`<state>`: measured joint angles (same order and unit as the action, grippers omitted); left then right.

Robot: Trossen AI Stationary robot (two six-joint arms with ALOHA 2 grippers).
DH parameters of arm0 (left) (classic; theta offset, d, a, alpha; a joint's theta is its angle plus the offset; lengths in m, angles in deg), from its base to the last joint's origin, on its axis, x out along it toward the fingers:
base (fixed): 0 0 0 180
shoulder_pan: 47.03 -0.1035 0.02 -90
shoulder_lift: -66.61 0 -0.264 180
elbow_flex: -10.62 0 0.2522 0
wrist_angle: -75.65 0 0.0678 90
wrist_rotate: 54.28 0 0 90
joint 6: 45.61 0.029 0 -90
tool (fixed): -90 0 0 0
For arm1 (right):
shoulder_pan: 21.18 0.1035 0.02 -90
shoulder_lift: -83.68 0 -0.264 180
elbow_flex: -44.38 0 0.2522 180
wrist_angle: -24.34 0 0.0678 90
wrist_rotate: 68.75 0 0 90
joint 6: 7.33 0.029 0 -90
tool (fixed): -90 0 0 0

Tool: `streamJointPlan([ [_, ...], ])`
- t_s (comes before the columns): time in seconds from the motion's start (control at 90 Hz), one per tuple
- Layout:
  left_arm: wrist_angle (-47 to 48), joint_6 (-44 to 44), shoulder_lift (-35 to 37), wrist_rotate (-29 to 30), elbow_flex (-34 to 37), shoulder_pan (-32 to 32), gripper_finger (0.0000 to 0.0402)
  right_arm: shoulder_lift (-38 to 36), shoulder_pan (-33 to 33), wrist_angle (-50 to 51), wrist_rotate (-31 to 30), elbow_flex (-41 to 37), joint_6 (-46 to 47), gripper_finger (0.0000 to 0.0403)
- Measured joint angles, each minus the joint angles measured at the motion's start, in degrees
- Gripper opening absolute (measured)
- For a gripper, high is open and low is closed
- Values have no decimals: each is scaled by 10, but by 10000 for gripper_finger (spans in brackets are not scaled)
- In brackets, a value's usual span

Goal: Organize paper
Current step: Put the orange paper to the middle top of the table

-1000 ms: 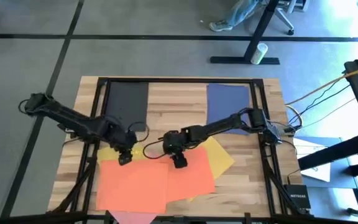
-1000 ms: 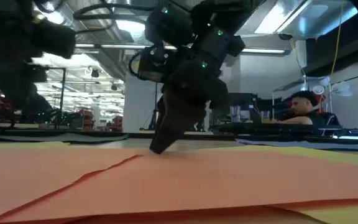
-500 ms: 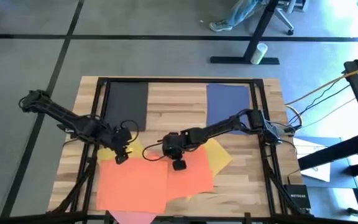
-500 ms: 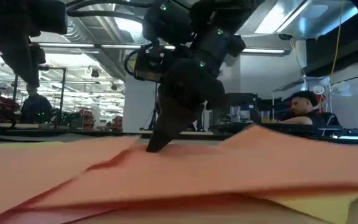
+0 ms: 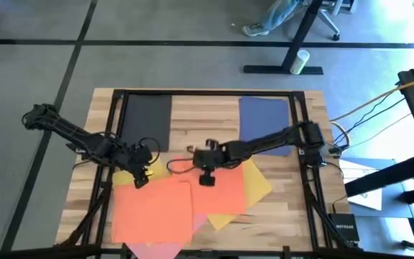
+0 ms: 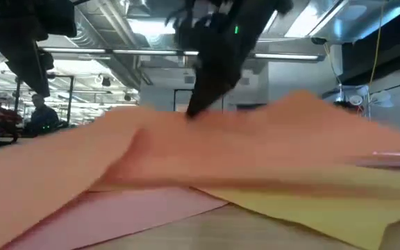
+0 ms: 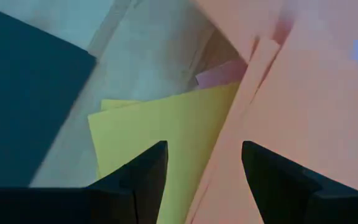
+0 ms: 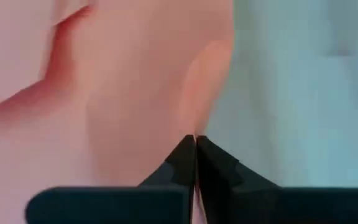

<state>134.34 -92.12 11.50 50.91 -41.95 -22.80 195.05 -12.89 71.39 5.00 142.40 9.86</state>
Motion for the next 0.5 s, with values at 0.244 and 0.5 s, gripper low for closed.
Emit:
streamJointPlan([
  [0.244, -25, 5, -1, 66, 0, 0, 191, -80, -42, 89, -260, 1, 163, 0],
  [0.5, -140, 85, -44, 186, 0, -15, 191, -79, -118, -53, -306, -82, 350, 0],
])
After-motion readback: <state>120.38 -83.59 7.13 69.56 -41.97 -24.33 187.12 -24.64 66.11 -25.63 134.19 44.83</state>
